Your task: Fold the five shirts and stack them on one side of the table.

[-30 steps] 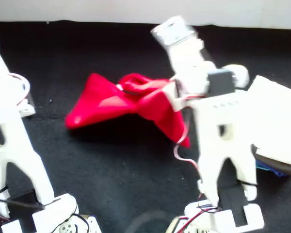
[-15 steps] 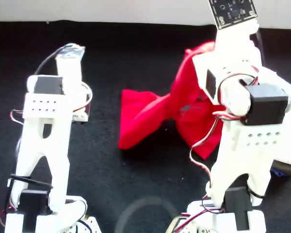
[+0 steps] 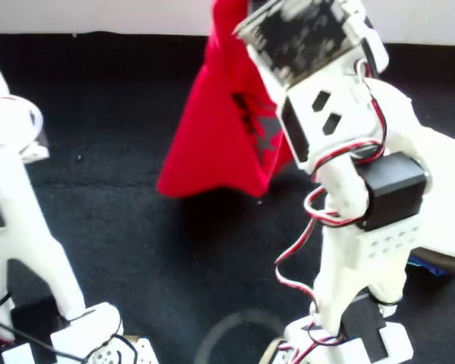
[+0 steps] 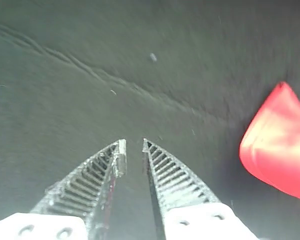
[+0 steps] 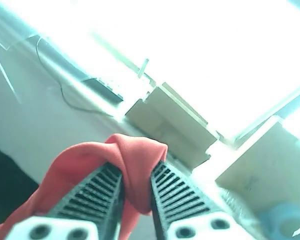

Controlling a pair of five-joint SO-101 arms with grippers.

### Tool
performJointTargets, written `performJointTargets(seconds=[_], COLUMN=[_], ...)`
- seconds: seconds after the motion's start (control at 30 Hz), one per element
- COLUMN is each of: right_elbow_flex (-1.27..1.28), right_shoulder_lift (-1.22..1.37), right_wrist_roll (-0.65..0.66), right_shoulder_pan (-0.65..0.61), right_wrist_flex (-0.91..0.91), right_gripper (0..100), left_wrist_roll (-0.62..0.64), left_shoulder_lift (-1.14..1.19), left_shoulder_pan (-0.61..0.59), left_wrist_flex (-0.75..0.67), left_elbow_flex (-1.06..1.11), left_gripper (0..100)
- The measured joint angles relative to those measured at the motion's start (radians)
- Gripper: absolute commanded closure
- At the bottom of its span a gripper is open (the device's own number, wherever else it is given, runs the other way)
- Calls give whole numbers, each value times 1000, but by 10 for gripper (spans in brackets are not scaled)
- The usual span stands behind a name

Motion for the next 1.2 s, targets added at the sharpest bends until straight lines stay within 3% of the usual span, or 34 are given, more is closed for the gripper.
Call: performJointTargets(seconds=[0.13,0.23,0.47,0.87,1.07,1.2], right_elbow_flex=[0,12,265,908,984,990], right_shoulder_lift=[0,2,68,97,97,97], right_wrist_roll=[155,186,138,63,6,-32], right_shoulder_pan=[-107,-132,2,235,304,338], right_wrist_flex=[-143,-172,-178,-127,-52,-15], right_gripper=[991,991,991,991,991,991], left_wrist_roll=[0,0,0,-2,0,0], left_shoulder_lift=[-2,-2,-2,-2,-2,23], left_shoulder_pan=[-60,-72,-41,428,690,824], left_wrist_flex=[11,11,11,43,-137,-222], left_elbow_flex=[-114,-160,-161,249,525,591], left_gripper=[926,926,926,926,875,834])
